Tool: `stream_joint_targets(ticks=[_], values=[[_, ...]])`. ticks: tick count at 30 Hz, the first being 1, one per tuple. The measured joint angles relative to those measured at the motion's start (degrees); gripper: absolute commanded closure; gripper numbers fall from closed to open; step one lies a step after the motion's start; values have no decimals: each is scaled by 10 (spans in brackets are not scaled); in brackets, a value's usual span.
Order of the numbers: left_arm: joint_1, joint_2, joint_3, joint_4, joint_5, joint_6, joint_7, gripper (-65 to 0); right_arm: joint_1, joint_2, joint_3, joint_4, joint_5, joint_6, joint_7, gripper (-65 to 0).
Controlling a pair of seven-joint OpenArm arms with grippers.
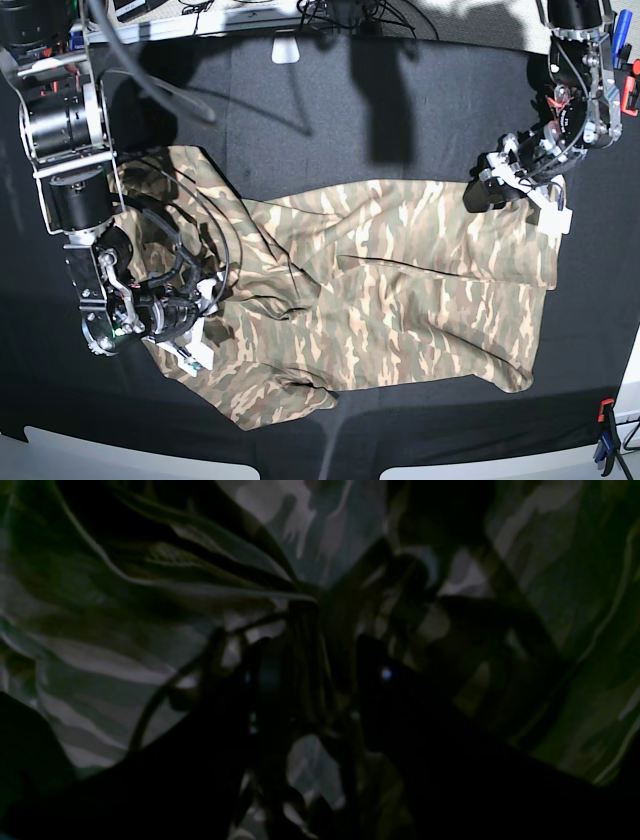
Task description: Layout the t-shirt on the table in an organized manner, then fold the t-shirt properly
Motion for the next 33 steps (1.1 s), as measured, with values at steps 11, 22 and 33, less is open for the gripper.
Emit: stream_joint_targets(ticks=[11,22,33], values=[[0,0,0,0,0,0,0,-192,0,-1,0,-53,2,0,14,-199],[0,0,0,0,0,0,0,-192,2,-3,0,-65,30,0,20,-198],[0,0,0,0,0,0,0,-192,2,-11,0,-65,32,0,19,-58]])
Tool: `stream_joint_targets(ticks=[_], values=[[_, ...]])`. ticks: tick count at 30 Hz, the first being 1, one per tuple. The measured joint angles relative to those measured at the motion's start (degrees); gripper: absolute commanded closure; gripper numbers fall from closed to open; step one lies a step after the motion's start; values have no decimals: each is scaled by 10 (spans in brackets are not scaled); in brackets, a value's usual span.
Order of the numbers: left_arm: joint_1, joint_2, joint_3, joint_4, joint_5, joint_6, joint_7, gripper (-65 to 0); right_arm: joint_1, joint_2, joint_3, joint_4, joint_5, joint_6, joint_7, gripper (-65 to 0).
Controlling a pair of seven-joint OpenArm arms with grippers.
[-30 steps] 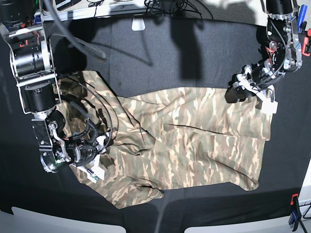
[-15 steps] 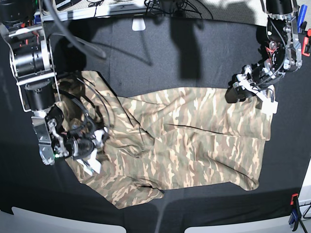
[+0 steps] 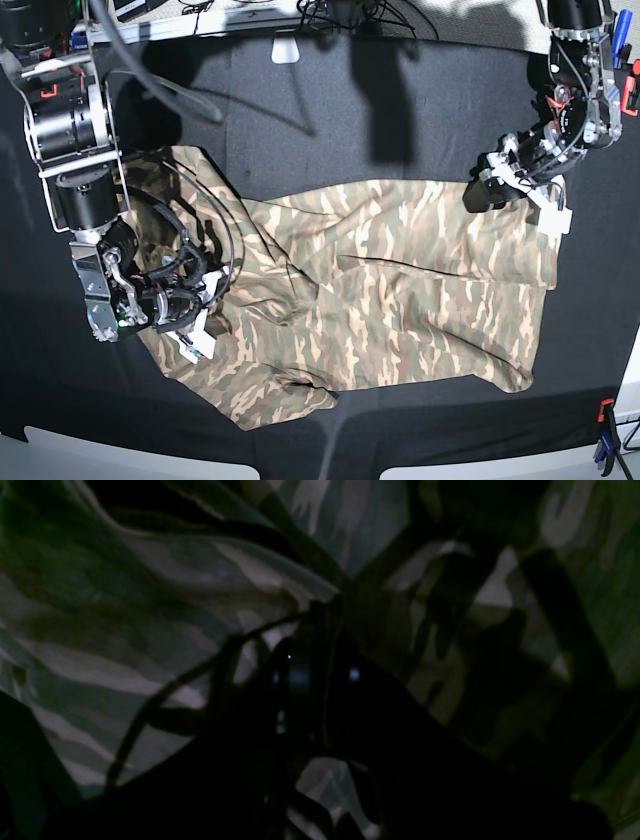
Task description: Layout the t-shirt on the table in an organized manner, then fold the t-shirt properly
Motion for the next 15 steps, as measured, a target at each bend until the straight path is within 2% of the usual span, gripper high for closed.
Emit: stream_joint_targets(ticks=[3,15], values=[[0,0,0,0,0,0,0,-192,0,0,0,0,0,0,0,0],[0,0,0,0,0,0,0,-192,2,0,0,2,0,1,-7,0]])
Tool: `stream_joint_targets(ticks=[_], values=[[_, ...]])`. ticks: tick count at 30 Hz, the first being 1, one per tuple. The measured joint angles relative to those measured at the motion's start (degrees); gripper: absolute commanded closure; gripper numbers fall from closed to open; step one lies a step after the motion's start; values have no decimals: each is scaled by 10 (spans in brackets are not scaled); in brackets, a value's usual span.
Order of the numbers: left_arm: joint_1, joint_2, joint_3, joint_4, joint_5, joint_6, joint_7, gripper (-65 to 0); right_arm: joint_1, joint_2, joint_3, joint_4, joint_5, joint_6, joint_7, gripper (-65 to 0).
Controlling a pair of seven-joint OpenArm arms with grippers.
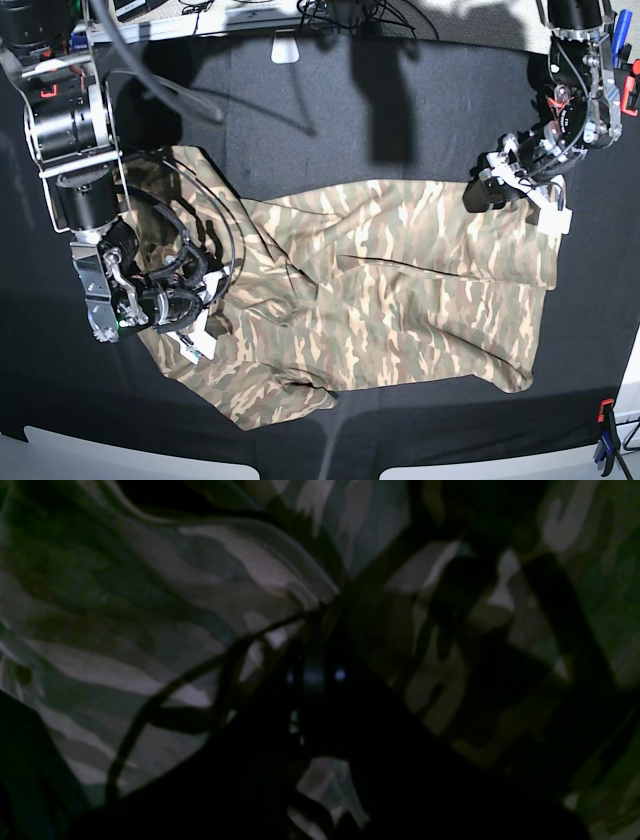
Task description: Layout the t-shirt on the table in an organized manner, then fold the t-shirt properly
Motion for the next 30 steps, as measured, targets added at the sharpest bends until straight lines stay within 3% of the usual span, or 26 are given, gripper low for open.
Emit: stream_joint_targets(ticks=[6,17,23,30], values=[[0,0,0,0,0,0,0,-192,35,0,0,11,1,7,-49,0],[0,0,0,0,0,0,0,-192,114,6,0,11,-5,9,-58,0],[0,0,0,0,0,0,0,-192,150,8,0,11,-103,11,-35,0],[0,0,0,0,0,0,0,-192,171,6,0,11,-139,11,10,0]])
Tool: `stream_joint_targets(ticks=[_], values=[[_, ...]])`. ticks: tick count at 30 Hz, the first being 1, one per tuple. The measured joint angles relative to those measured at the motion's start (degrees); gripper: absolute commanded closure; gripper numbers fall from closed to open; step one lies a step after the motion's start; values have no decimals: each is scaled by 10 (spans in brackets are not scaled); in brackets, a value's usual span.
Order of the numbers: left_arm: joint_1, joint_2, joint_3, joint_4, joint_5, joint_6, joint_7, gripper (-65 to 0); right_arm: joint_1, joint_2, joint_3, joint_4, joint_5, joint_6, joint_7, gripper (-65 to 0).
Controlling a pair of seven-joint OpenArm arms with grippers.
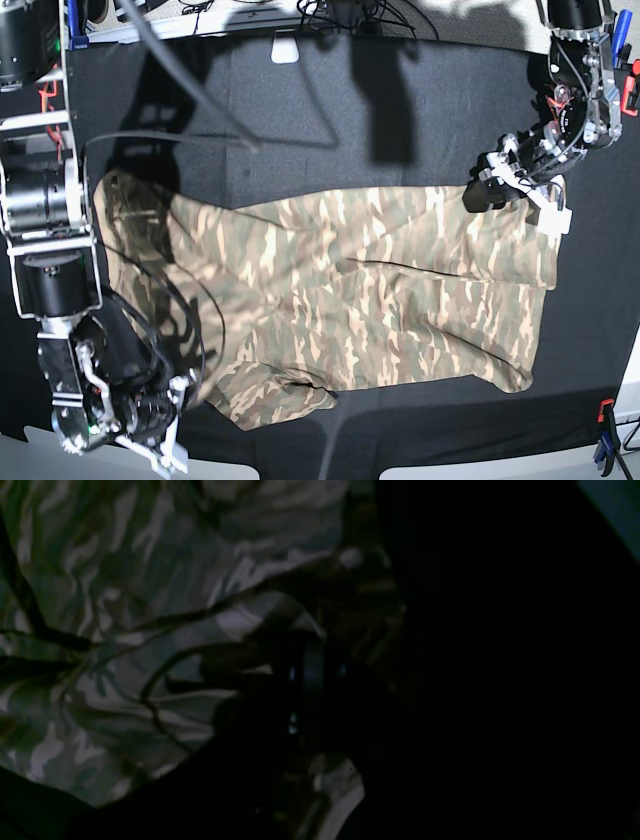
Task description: Layout the t-shirt on the table in an organized manner, then fold the t-shirt properly
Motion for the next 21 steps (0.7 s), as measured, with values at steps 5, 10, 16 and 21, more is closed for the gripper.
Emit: stream_joint_targets(ticks=[5,10,16,21], values=[[0,0,0,0,0,0,0,-192,0,0,0,0,-26,0,40,0],[0,0,0,0,0,0,0,-192,0,-7,0,0,-29,0,74,0],[0,0,0,0,0,0,0,-192,0,-29,0,0,-83,0,104,0],[0,0,0,0,0,0,0,-192,0,-51,-4,0,-116,0,129,0]])
